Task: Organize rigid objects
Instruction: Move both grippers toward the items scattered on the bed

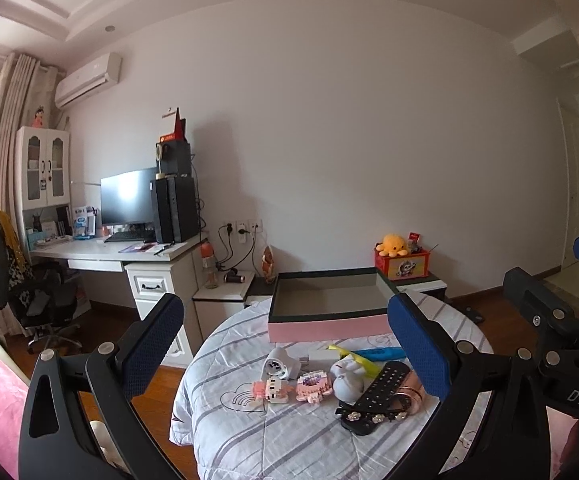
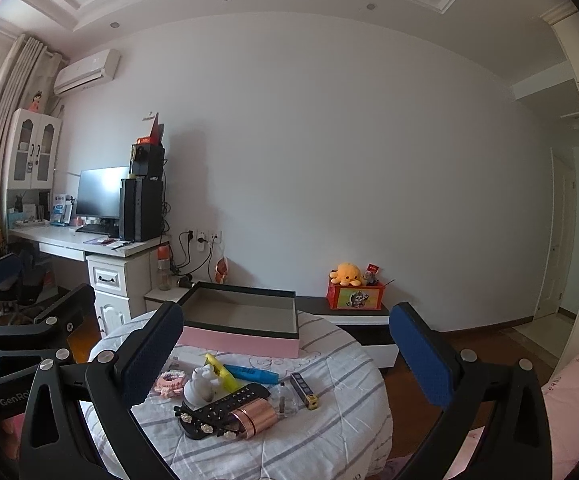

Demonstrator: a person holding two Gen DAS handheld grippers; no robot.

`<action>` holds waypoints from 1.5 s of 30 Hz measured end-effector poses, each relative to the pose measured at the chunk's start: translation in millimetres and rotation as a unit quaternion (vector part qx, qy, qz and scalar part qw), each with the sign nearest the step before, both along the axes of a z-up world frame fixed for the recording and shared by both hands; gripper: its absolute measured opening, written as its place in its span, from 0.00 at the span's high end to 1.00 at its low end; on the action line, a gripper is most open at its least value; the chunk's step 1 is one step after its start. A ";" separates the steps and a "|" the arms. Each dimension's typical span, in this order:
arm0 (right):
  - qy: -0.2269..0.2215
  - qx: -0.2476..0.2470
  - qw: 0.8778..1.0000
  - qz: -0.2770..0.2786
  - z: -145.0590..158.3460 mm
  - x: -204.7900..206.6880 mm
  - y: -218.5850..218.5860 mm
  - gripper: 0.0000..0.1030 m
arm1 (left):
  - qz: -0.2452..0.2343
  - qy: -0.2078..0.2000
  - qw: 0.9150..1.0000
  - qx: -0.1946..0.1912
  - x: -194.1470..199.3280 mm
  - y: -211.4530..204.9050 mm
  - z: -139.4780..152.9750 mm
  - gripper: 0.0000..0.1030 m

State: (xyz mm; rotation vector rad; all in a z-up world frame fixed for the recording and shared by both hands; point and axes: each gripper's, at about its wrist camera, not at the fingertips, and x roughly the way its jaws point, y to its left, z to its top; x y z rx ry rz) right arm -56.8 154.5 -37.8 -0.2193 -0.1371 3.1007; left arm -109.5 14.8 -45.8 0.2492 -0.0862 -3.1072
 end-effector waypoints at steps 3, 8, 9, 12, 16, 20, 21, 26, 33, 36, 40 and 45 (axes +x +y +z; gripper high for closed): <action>-0.010 0.001 1.000 0.008 -3.0 -10.7 -0.6 0.00 | 0.003 -0.010 1.000 0.004 -10.3 -3.6 -2.1 0.00; -0.025 -0.001 1.000 0.012 -4.5 -24.0 0.6 0.00 | 0.004 -0.028 1.000 0.013 -28.4 -3.2 -3.0 0.00; -0.027 -0.002 1.000 0.011 -4.6 -26.2 1.7 0.00 | 0.003 -0.031 0.999 0.013 -31.3 -2.5 -3.7 0.00; -0.035 -0.008 0.999 0.011 -5.0 -33.0 5.1 0.00 | 0.002 -0.039 0.999 0.010 -40.0 -0.1 -3.1 0.00; -0.043 -0.019 0.999 0.013 -3.9 -40.7 10.8 0.00 | -0.003 -0.043 0.999 0.008 -47.9 2.4 -2.1 0.00; -0.053 -0.017 0.998 0.008 -2.6 -51.2 12.8 0.00 | -0.011 -0.055 0.998 0.004 -58.6 5.5 -4.5 0.00; -0.056 -0.017 0.998 0.007 -3.5 -53.6 13.4 0.00 | -0.012 -0.058 0.998 0.004 -60.4 6.0 -5.4 0.00; -0.080 -0.015 0.997 0.008 -14.6 -67.8 15.7 0.00 | -0.018 -0.082 0.996 -0.003 -73.5 8.4 -19.3 0.00; -0.128 -0.022 0.991 0.017 -50.6 -82.9 18.0 0.00 | -0.036 -0.142 0.989 0.016 -92.8 5.3 -55.9 0.00; -0.156 -0.016 0.988 0.013 -70.4 -89.2 21.1 0.00 | -0.046 -0.170 0.984 0.024 -95.4 1.0 -78.0 0.00; -0.195 -0.030 0.980 0.017 -94.3 -98.8 28.6 0.00 | -0.044 -0.210 0.976 0.020 -102.4 -4.1 -102.8 0.00; -0.225 -0.021 0.974 0.008 -117.2 -105.2 39.8 0.00 | -0.027 -0.243 0.970 0.008 -110.7 -18.9 -123.8 0.00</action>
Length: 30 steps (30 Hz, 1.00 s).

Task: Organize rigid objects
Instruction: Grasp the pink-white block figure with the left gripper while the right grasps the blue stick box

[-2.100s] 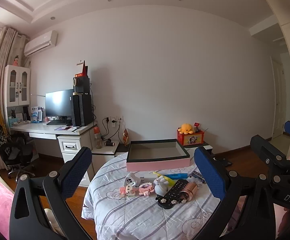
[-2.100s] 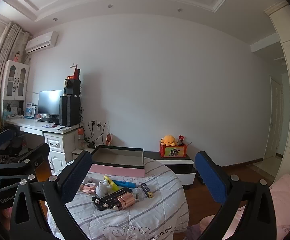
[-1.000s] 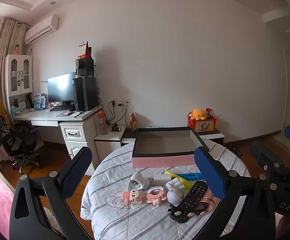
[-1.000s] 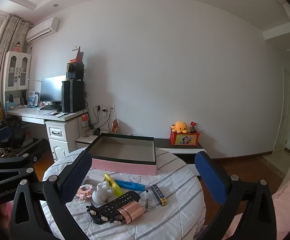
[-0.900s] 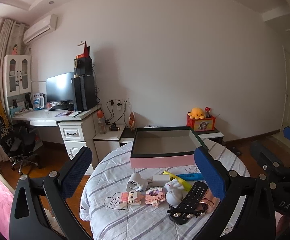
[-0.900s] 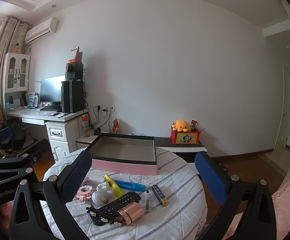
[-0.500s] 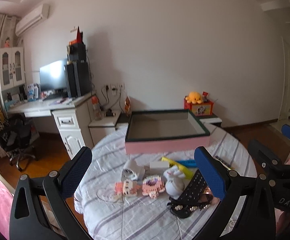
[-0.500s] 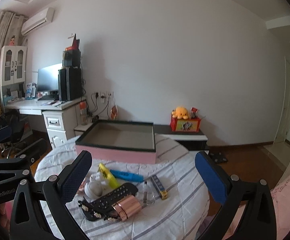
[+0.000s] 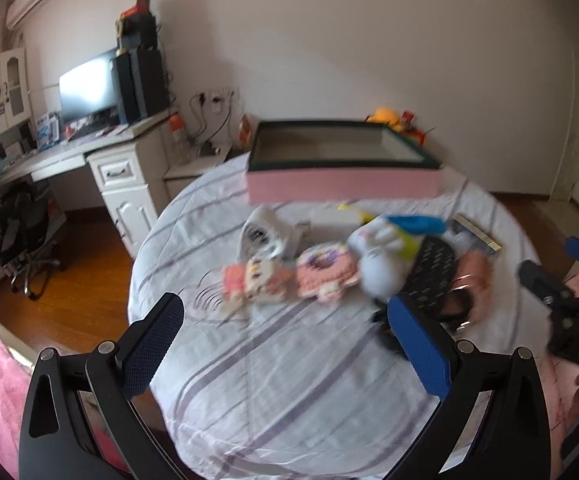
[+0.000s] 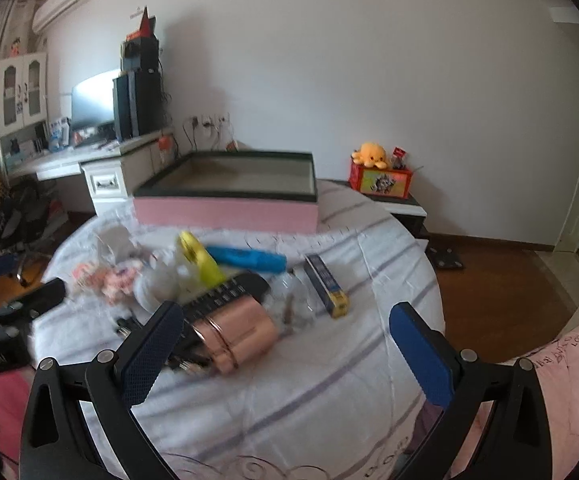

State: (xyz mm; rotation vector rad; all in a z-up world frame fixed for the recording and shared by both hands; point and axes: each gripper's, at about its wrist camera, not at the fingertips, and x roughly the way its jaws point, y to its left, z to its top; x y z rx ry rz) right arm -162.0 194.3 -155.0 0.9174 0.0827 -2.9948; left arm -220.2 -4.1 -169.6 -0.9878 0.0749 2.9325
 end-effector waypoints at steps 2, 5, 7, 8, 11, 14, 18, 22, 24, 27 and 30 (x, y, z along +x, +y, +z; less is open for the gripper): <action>-0.009 -0.005 1.000 -0.006 -4.5 -2.3 7.7 0.00 | 0.013 -0.012 1.000 0.004 -9.4 -11.9 -4.5 0.00; -0.014 -0.003 1.000 -0.017 -7.2 -10.6 20.2 0.00 | 0.041 -0.018 0.999 0.006 -25.7 -26.8 -8.6 0.00; -0.017 0.003 1.000 -0.025 -7.9 -16.7 26.3 0.00 | 0.049 -0.023 0.999 0.005 -35.9 -32.1 -13.0 0.00; -0.019 0.004 0.999 -0.028 -9.0 -20.3 30.3 0.00 | 0.049 -0.034 0.998 0.004 -42.9 -34.0 -17.3 0.00; -0.030 0.002 0.999 -0.030 -16.0 -33.5 38.8 0.00 | 0.037 -0.060 0.997 0.001 -59.0 -34.2 -32.3 0.00; -0.041 -0.001 0.999 -0.027 -24.4 -44.9 43.4 0.00 | 0.040 -0.081 0.996 -0.009 -73.3 -32.9 -47.9 0.00; -0.059 -0.001 0.998 -0.019 -32.7 -58.8 45.0 0.00 | 0.041 -0.100 0.994 0.005 -88.8 -35.2 -58.7 0.00; -0.060 -0.022 0.998 -0.001 -32.3 -67.2 48.6 0.00 | 0.035 -0.103 0.994 0.005 -97.3 -33.9 -63.4 0.00; -0.059 -0.018 0.998 0.005 -31.3 -73.1 48.3 0.00 | 0.025 -0.098 0.995 0.005 -97.7 -34.5 -63.6 0.01; -0.064 -0.025 0.997 0.018 -31.7 -83.4 50.2 0.00 | 0.004 -0.088 0.996 0.002 -96.4 -35.4 -61.9 0.11; -0.068 -0.039 0.997 0.026 -32.1 -92.0 53.9 0.06 | -0.005 -0.081 0.997 -0.001 -93.3 -36.5 -59.3 0.25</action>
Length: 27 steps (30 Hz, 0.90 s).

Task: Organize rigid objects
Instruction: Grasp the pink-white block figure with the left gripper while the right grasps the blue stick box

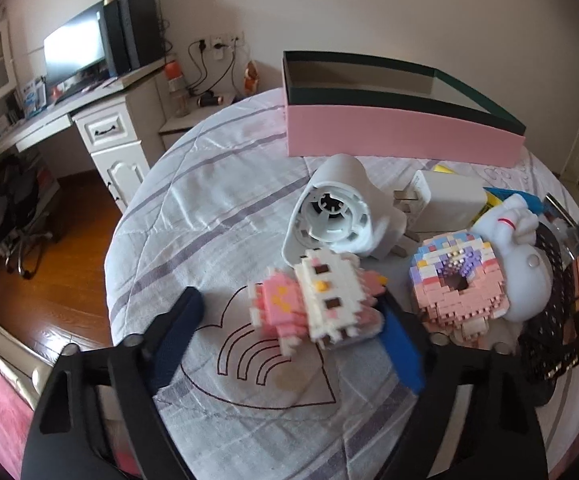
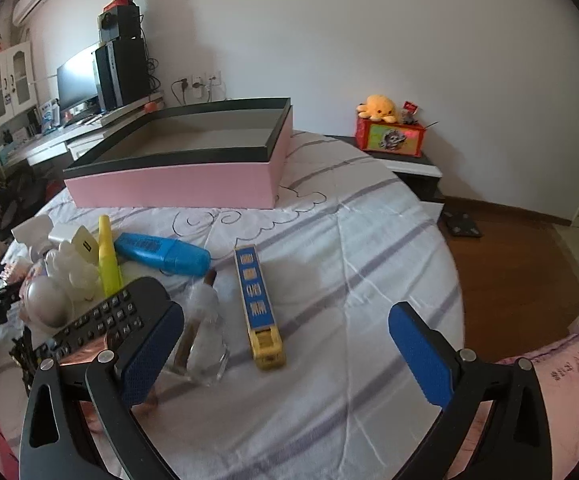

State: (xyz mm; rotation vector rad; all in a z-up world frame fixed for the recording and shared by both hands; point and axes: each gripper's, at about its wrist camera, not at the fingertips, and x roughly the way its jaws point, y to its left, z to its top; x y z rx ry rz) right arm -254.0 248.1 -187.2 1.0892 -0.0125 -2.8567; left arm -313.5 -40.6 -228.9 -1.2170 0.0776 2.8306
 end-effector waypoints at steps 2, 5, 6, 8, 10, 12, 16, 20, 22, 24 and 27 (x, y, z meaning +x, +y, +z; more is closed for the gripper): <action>-0.003 0.001 1.000 -0.001 0.6 -5.0 0.8 0.08 | -0.006 0.003 1.000 0.001 1.9 0.0 1.9 0.34; -0.011 0.004 1.000 0.001 0.6 -10.7 2.4 0.32 | -0.014 0.007 1.000 -0.008 4.3 -0.2 3.2 0.41; -0.021 0.008 1.000 0.005 -2.2 -14.4 2.2 0.43 | -0.017 0.007 1.000 -0.006 4.8 -0.4 3.6 0.44; -0.039 0.015 0.999 0.017 -8.7 -18.8 -0.1 0.52 | -0.021 0.006 1.000 -0.010 4.7 -0.2 3.8 0.42; -0.050 0.014 0.998 0.027 -13.8 -20.6 -1.6 0.55 | -0.020 0.006 1.000 -0.009 2.0 -0.9 3.8 0.41; -0.052 0.018 0.998 0.031 -16.5 -21.6 -3.0 0.56 | -0.015 0.005 1.000 -0.007 1.0 -1.8 3.4 0.38; -0.055 0.022 0.997 0.050 -16.4 -26.3 -7.1 0.63 | -0.022 0.015 1.000 -0.004 3.0 -0.6 2.3 0.44; -0.055 0.027 0.996 0.067 -15.3 -27.4 -12.8 0.85 | -0.027 0.021 0.999 0.000 6.5 -1.3 4.6 0.44; -0.052 0.033 0.996 0.071 -14.3 -25.3 -15.2 0.85 | -0.027 0.023 0.999 0.000 9.6 -2.3 7.5 0.44; -0.050 0.028 0.996 0.073 -13.2 -22.4 -15.8 0.85 | -0.029 0.026 0.999 0.000 13.5 -3.6 10.9 0.44; -0.046 0.030 0.996 0.074 -8.6 -20.5 -18.3 0.85 | -0.030 0.033 0.999 0.007 18.9 -7.1 18.9 0.44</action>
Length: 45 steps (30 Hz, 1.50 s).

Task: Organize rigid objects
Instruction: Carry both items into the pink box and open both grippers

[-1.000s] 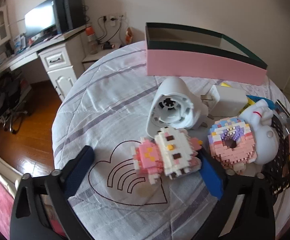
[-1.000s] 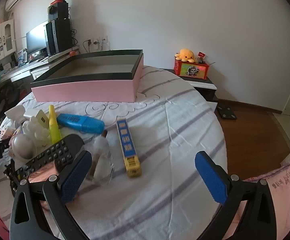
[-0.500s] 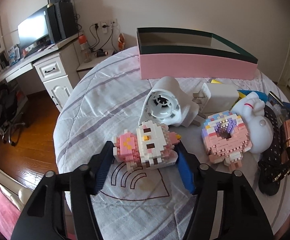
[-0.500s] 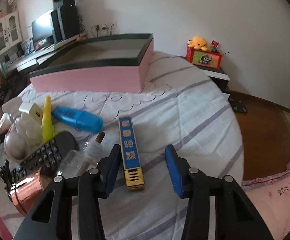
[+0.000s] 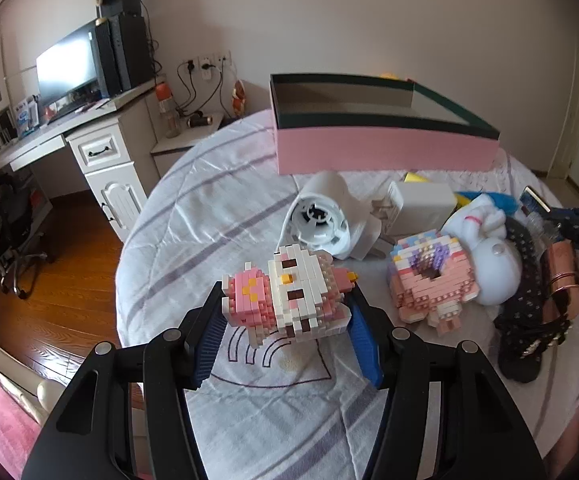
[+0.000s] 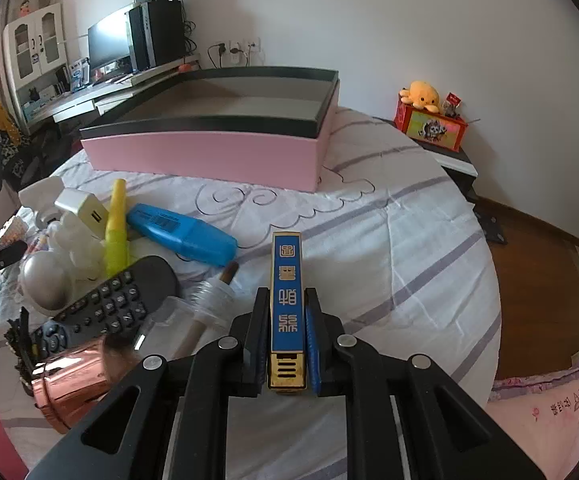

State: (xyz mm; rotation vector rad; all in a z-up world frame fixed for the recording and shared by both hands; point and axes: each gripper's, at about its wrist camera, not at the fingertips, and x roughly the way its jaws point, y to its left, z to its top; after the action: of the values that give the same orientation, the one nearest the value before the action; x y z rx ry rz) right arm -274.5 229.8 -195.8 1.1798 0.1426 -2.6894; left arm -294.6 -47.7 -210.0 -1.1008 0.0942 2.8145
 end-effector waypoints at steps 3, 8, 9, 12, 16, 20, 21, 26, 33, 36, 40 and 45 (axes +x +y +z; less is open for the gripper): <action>0.007 -0.008 1.000 0.001 8.4 0.5 -1.4 0.85 | -0.002 0.012 1.000 -0.001 2.9 -0.7 11.1 0.44; 0.028 -0.016 0.999 0.013 27.7 -2.8 -9.3 0.85 | -0.023 0.036 0.999 0.006 -2.3 8.7 35.8 0.44; 0.028 -0.016 0.999 0.017 30.6 -4.8 -11.9 0.85 | -0.026 0.041 0.999 0.006 -5.0 12.3 39.7 0.44; 0.040 -0.017 0.999 0.031 45.0 -14.9 -23.8 0.85 | -0.042 0.060 0.997 -0.003 -19.9 28.3 56.6 0.44; 0.050 -0.019 0.997 0.048 60.5 -37.9 -40.8 0.85 | -0.068 0.071 0.995 0.008 -52.7 47.1 78.8 0.44; 0.049 -0.031 0.996 0.064 71.5 -71.8 -58.2 0.85 | -0.092 0.070 0.993 0.013 -90.8 66.8 90.0 0.44; 0.048 -0.032 0.996 0.068 72.8 -81.5 -62.9 0.85 | -0.094 0.068 0.993 0.017 -100.8 70.0 90.6 0.44; 0.025 -0.031 0.996 0.076 67.6 -130.2 -83.3 0.85 | -0.091 0.035 0.995 0.017 -147.0 79.3 80.8 0.44; -0.030 -0.022 0.996 0.079 37.6 -176.9 -103.8 0.85 | -0.063 -0.021 0.998 -0.003 -197.8 81.9 46.4 0.44; -0.046 -0.016 0.996 0.072 28.5 -182.2 -104.4 0.85 | -0.060 -0.042 0.997 -0.001 -207.5 80.7 35.1 0.44; -0.058 -0.021 0.996 0.065 23.4 -184.0 -99.3 0.85 | -0.055 -0.052 0.997 -0.023 -212.1 85.6 30.5 0.44; -0.059 -0.029 0.997 0.050 25.3 -180.3 -95.8 0.84 | -0.050 -0.054 0.997 -0.028 -213.1 85.7 31.9 0.35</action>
State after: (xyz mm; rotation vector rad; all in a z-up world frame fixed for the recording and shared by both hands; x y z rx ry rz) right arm -454.9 134.0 -170.5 1.2758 0.1021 -2.5133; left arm -507.7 38.0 -178.2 -1.2210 0.2128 2.6737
